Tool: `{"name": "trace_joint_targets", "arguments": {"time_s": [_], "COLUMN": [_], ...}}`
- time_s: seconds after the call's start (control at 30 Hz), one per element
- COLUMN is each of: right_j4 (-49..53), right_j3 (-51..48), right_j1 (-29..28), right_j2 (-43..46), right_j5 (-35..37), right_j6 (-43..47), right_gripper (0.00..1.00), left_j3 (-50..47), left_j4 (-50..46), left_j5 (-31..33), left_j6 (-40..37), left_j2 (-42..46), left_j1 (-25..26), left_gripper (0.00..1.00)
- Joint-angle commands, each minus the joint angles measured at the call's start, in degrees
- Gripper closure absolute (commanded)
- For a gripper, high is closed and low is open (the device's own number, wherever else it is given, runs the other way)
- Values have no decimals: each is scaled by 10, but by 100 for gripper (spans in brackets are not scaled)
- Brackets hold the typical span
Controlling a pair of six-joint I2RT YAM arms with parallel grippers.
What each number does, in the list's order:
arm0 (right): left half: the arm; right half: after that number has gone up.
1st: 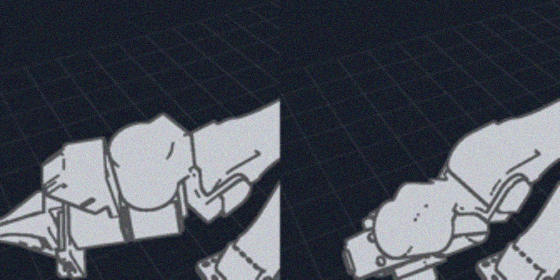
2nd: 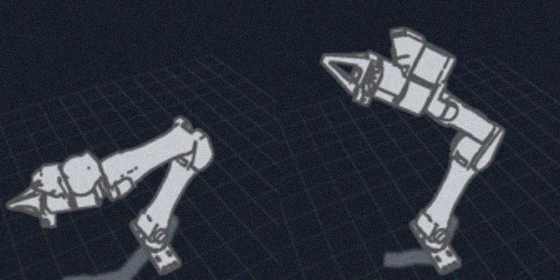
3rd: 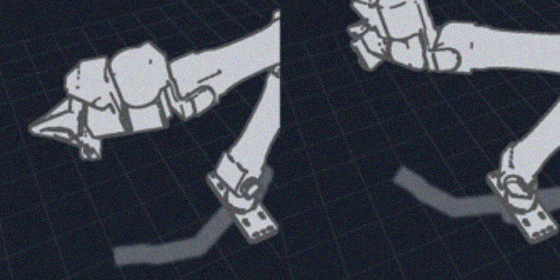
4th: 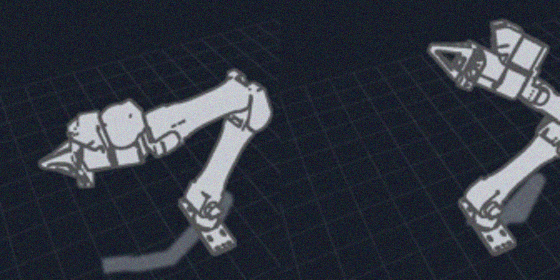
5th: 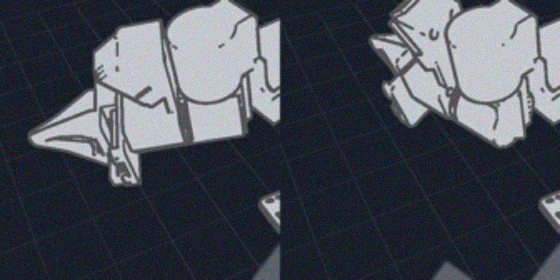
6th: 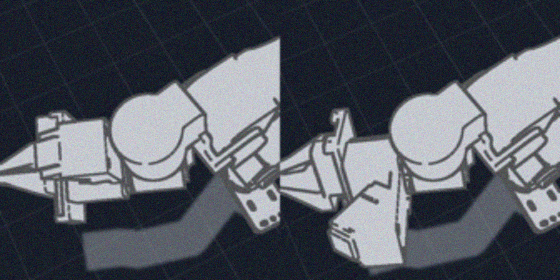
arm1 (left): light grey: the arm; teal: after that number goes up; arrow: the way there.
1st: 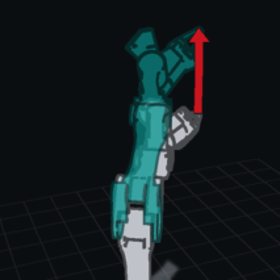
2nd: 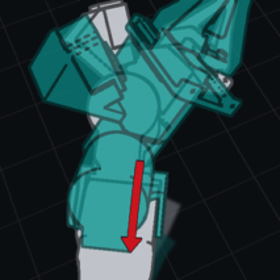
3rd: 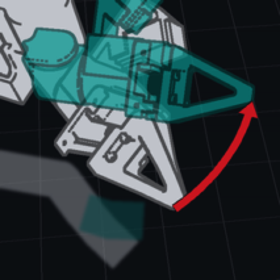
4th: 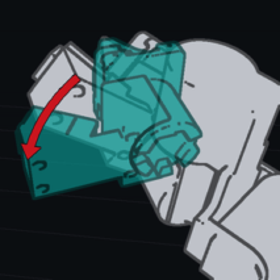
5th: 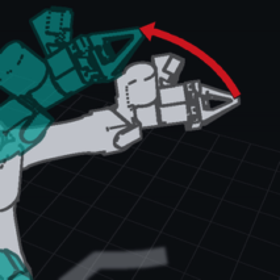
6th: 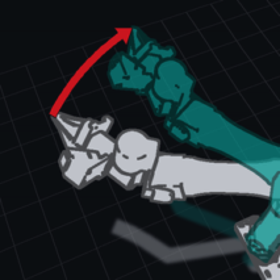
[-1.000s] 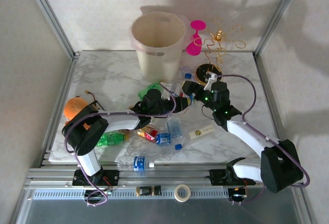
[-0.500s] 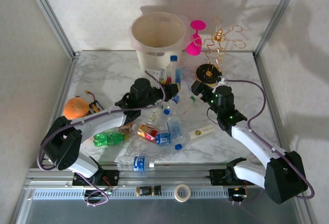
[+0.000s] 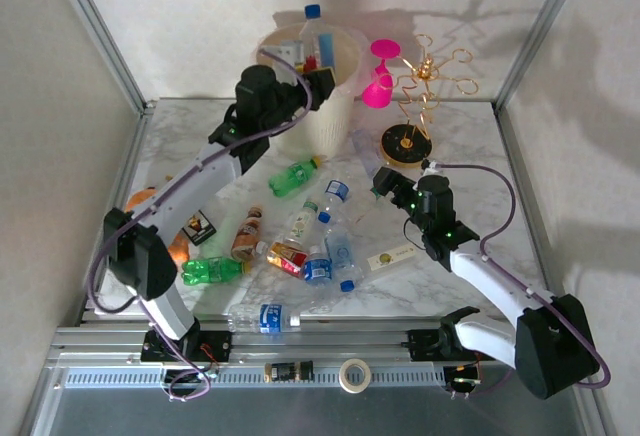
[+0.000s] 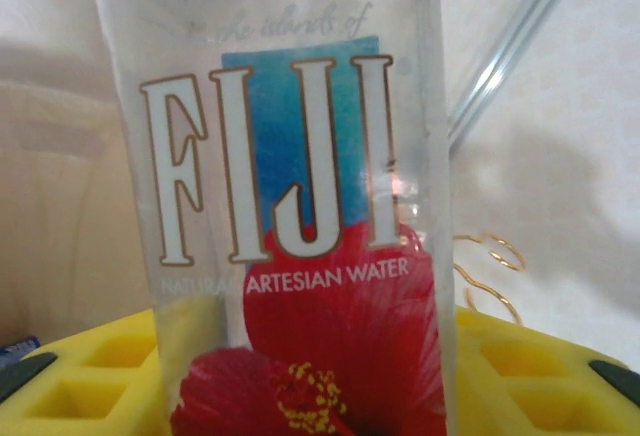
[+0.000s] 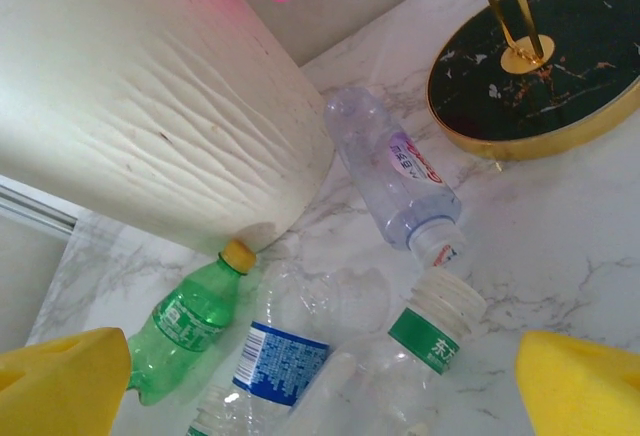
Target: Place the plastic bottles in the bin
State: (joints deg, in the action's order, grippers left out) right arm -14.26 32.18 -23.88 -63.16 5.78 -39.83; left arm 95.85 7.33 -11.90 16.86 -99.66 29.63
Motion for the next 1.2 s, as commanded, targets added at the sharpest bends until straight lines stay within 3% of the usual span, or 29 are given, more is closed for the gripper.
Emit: {"name": "trace_joint_targets", "arguments": {"time_s": [0.0,0.3,0.57,0.63,0.73,0.87,1.17], "right_j4": [-10,23,40,43,43,43,43], "right_j3": [-12,-15,-12,-12,-9,-6,1], "right_j1": [3,4,4,3,4,4,4], "right_j2": [18,46,63,65,66,62,47], "right_j5": [-7,10,17,18,19,18,10], "right_j6": [0,19,27,29,31,32,30], "right_gripper": [1,1,1,1,1,1,1], "left_j3": [86,333,406,406,406,406,383], "left_j4": [-80,-211,-229,-230,-228,-223,-201], "left_j5": [11,51,70,74,71,64,45], "left_j6": [-28,-41,-24,-22,-19,-15,-20], "left_j2": [-62,-230,-299,-302,-303,-293,-243], "left_j1": [-14,-41,-60,-62,-62,-61,-50], "left_gripper": [68,67,64,59,40,25,13]}}
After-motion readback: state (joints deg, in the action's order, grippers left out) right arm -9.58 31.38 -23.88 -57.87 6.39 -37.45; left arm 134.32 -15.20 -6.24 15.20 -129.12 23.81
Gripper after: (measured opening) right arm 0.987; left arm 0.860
